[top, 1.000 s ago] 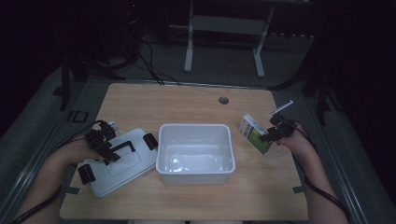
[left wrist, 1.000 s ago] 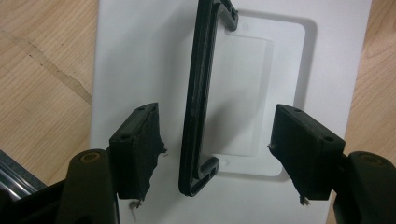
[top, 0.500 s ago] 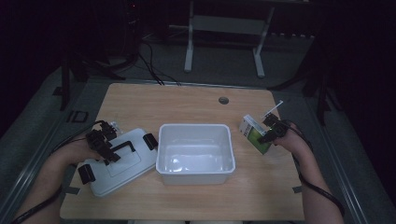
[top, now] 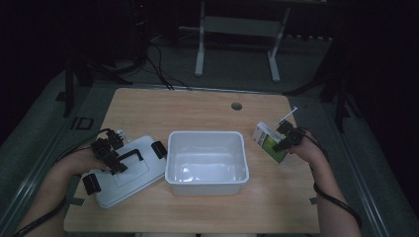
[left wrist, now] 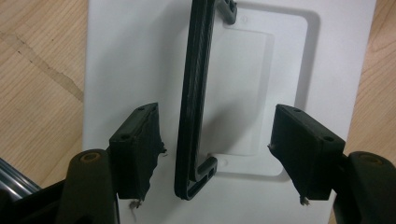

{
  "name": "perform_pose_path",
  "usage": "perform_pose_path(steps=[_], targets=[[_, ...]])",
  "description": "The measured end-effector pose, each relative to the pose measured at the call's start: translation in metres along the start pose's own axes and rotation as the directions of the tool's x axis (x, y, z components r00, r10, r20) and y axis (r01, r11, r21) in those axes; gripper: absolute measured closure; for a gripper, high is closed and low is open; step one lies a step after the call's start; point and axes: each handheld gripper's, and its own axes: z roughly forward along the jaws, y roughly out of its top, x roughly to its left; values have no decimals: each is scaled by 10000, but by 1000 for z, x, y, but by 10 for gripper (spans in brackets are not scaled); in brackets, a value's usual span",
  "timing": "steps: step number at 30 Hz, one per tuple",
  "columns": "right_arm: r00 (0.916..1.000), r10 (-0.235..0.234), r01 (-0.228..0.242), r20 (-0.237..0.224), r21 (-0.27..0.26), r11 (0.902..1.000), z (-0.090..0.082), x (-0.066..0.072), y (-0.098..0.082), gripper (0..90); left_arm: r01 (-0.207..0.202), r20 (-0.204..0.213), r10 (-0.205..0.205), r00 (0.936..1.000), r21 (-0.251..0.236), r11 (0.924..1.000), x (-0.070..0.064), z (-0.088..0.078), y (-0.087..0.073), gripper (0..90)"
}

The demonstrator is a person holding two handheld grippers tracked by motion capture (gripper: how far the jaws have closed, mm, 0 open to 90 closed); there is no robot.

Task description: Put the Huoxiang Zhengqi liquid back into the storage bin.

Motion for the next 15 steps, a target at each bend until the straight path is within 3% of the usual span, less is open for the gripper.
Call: perform_pose_path(steps=[8, 15], targets=[[10000, 71, -71, 22, -110, 9999, -3, -2, -5, 643, 1, -66, -1, 10000, -19, 10000, 0, -5, 1, 335], [9996, -229, 228, -190, -60, 9997, -13, 2, -9, 644, -78, -72, 78, 9999, 14, 10000, -1, -5, 2, 335]])
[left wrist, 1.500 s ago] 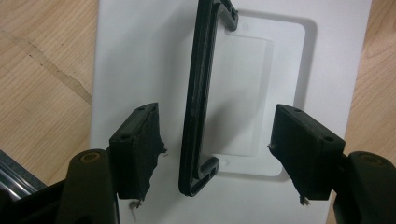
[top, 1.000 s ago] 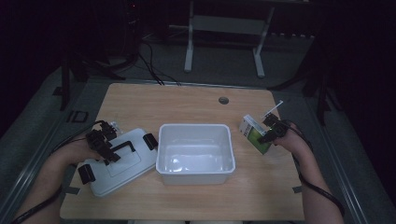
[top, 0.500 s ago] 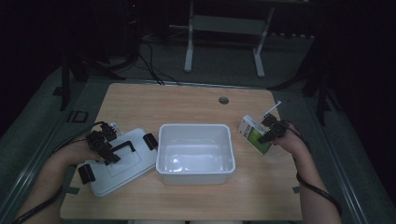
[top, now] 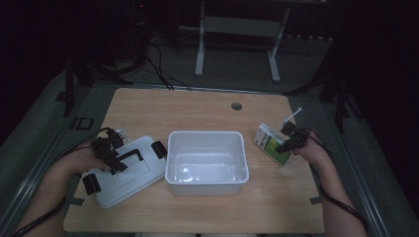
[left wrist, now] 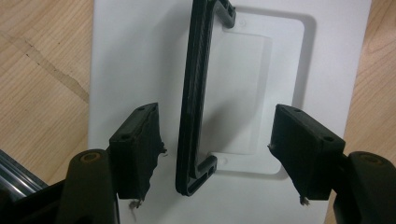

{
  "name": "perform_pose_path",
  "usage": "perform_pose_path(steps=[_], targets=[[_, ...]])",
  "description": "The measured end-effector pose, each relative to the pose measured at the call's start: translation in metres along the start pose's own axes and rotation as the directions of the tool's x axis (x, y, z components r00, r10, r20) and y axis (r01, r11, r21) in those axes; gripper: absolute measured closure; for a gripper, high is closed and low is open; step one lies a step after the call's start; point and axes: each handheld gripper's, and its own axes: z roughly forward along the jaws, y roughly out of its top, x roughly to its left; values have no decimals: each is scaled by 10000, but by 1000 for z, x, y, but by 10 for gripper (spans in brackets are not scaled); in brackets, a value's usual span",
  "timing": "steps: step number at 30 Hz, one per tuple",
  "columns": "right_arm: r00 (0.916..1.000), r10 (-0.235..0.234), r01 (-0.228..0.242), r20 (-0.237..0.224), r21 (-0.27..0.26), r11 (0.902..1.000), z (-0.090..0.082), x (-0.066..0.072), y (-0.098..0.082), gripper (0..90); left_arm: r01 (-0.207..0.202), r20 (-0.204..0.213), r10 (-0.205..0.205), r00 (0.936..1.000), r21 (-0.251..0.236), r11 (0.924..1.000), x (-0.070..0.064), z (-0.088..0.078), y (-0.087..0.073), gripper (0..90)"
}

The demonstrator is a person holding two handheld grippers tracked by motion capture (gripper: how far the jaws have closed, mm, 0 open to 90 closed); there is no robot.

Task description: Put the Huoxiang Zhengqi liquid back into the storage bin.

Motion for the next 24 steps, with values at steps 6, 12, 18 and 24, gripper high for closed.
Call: perform_pose_path(steps=[6, 12, 18, 24], targets=[[9999, -147, 147, -80, -65, 9999, -18, 6, -3, 644, 7, -53, -7, 10000, 56, 10000, -2, 0, 2, 335], [9992, -358, 352, -187, -292, 9990, -34, 10, -5, 644, 1, -63, -1, 10000, 69, 10000, -3, -1, 3, 335], [9977, -626, 611, -256, -539, 9967, -52, 18, -6, 644, -17, -55, 18, 10000, 93, 10000, -3, -3, 4, 335], [9939, -1063, 1036, -287, -841, 9911, -72, 28, -3, 644, -7, -59, 7, 10000, 84, 10000, -4, -4, 5, 335]])
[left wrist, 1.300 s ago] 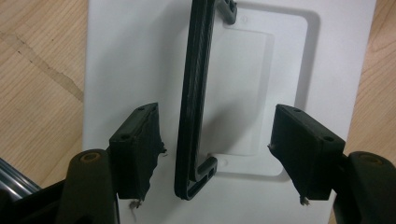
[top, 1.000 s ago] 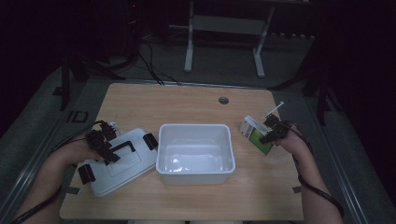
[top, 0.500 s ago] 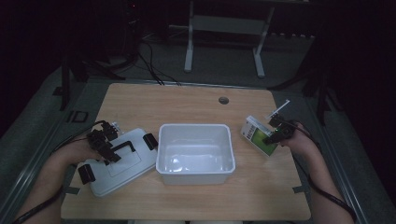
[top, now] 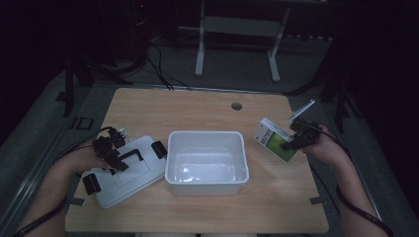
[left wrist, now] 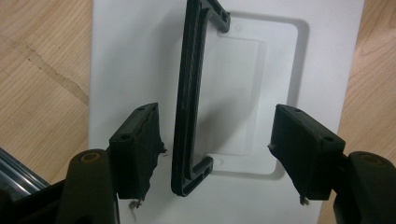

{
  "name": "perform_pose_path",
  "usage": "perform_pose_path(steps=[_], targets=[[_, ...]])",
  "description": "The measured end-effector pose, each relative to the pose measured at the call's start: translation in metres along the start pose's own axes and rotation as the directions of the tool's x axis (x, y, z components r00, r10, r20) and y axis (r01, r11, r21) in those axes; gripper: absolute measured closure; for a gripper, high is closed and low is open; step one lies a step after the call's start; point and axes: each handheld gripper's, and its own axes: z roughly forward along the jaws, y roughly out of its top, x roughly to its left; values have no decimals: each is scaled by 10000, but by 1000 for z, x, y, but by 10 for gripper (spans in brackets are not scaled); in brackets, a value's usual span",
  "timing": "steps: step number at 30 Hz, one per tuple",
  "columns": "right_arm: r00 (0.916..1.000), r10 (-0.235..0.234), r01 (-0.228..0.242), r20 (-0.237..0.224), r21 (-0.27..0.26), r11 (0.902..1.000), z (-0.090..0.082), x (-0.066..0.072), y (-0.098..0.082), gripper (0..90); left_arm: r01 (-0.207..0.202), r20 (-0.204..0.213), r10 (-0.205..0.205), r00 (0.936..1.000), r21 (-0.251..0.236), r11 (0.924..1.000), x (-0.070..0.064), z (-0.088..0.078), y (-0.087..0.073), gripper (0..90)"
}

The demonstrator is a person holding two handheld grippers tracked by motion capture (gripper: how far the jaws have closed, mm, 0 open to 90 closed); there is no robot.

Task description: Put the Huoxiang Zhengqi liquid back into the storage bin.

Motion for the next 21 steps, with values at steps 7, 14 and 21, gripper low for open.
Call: perform_pose_path(steps=[7, 14, 21], targets=[[9981, -597, 591, -141, -401, 9974, -21, 15, 9, 644, -109, -5, 109, 9999, 80, 9999, 0, 1, 1, 335], [9905, -1349, 1324, -272, -792, 9880, -35, 34, 23, 644, -55, -22, 55, 10000, 65, 10000, 0, -2, 1, 335], [9750, -2178, 2119, -447, -1103, 9710, -43, 57, 43, 644, -65, -14, 65, 10000, 212, 9998, -2, -1, 0, 335]])
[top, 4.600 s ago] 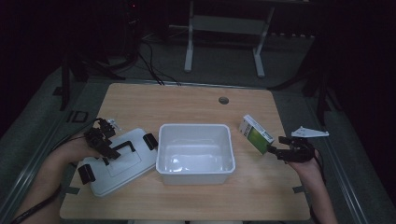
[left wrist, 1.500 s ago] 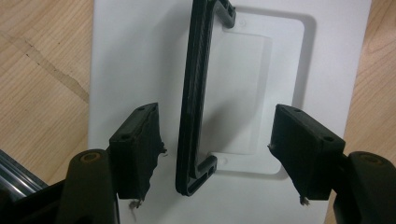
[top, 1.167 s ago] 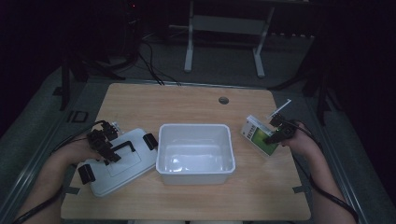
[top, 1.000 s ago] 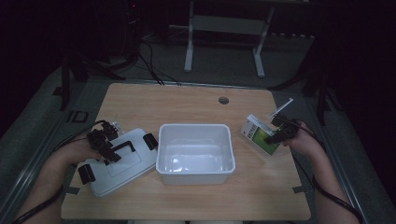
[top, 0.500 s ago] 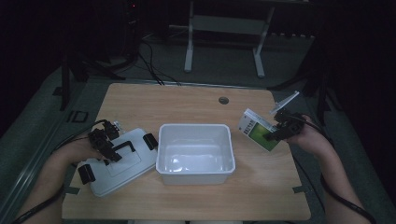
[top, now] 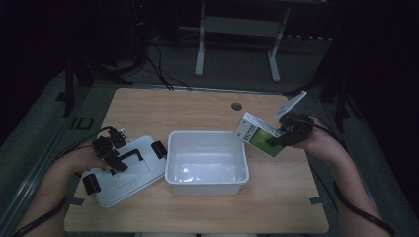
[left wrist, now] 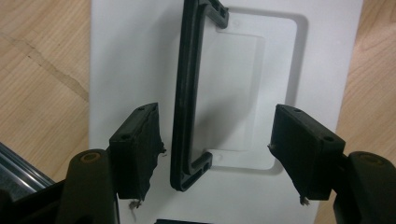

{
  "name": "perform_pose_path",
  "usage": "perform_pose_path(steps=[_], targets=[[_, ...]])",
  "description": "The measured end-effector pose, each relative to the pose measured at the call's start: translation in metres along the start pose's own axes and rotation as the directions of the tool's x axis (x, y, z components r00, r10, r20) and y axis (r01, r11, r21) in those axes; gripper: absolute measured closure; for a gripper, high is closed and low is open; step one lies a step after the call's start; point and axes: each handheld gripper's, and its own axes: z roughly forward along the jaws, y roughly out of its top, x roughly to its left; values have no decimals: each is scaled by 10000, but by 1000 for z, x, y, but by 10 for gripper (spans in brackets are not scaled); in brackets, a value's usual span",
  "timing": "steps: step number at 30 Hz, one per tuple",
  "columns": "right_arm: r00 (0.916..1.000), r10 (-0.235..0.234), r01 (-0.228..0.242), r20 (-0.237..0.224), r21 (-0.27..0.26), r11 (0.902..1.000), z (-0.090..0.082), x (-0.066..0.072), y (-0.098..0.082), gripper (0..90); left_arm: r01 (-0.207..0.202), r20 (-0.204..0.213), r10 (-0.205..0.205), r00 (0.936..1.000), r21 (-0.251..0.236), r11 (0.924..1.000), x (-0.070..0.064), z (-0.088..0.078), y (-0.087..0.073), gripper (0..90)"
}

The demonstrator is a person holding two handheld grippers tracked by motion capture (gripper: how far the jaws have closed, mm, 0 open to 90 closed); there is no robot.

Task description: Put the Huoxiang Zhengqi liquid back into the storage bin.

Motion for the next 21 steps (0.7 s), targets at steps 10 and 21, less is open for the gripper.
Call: perform_pose_path(steps=[10, 21], targets=[[9908, -1201, 1191, -622, -188, 9927, 5, 29, 30, 643, 23, 65, -23, 10000, -82, 10000, 0, 0, -3, 335], [9629, -2315, 2318, -1385, -145, 9727, 22, 58, 51, 643, 78, 94, -77, 9999, -104, 9999, 1, -1, -5, 335]])
